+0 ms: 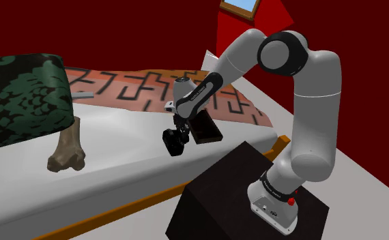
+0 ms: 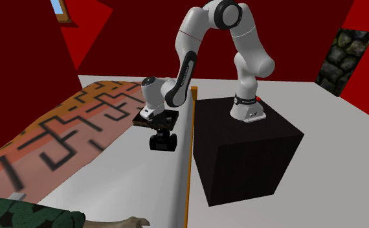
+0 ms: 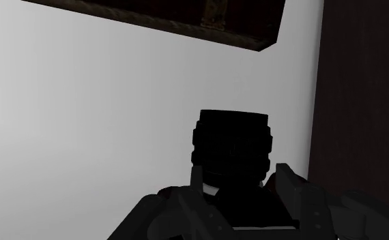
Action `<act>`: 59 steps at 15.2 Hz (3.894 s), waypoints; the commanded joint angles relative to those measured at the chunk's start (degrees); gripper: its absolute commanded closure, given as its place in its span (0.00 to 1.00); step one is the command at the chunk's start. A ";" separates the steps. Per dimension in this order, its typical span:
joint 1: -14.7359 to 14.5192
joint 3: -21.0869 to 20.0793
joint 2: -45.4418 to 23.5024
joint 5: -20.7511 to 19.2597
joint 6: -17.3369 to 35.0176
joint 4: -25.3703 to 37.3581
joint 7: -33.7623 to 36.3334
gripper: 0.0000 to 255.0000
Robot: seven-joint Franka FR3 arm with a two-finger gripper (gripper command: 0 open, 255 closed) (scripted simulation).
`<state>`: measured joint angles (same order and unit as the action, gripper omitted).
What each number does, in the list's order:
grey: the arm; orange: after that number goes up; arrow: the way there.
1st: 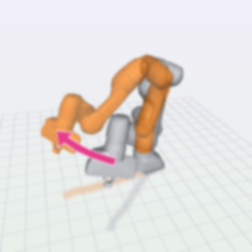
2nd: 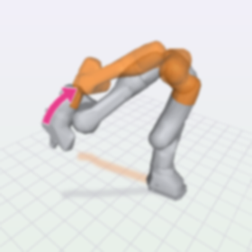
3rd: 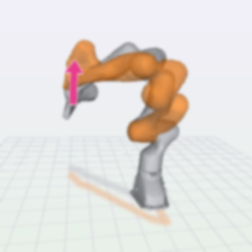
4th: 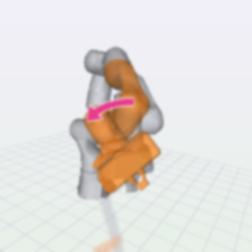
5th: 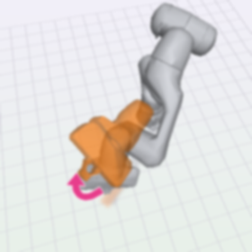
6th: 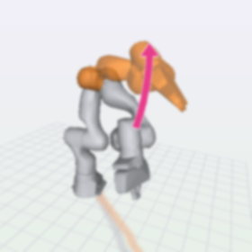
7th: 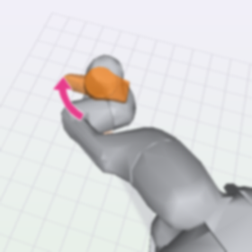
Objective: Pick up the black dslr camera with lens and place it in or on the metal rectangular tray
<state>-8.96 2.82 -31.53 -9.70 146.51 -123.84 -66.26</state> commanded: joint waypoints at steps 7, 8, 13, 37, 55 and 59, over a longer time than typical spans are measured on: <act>0.03 -0.18 2.92 0.20 -2.14 -0.78 -0.38 1.00; 0.05 -0.21 3.65 0.26 -2.71 -0.93 -0.47 1.00; 0.11 -0.36 7.19 0.54 -5.63 -1.54 -0.95 1.00; 8.69 4.35 14.85 1.04 -15.04 1.92 -15.62 1.00; 18.32 8.04 4.82 2.97 -13.60 12.37 -29.52 1.00; 18.49 7.88 2.57 3.15 -11.31 12.31 -29.32 1.00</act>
<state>9.55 10.74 -28.56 -6.57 134.65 -111.40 -95.69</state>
